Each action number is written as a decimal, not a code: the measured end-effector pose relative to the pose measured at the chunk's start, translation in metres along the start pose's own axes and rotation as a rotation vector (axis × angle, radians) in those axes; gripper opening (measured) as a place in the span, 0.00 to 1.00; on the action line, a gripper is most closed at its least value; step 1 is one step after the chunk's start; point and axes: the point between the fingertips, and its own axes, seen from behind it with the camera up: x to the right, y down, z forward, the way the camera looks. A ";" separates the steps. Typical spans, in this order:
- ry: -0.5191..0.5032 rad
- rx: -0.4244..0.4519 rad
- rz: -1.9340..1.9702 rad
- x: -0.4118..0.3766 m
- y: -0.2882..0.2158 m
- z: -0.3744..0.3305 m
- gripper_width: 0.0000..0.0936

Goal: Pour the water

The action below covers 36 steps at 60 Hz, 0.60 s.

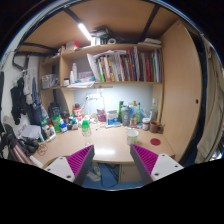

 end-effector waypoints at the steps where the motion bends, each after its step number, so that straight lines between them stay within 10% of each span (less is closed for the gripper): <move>1: 0.004 0.003 -0.001 0.000 -0.001 0.000 0.89; 36: 0.091 0.070 0.005 -0.067 0.009 0.002 0.88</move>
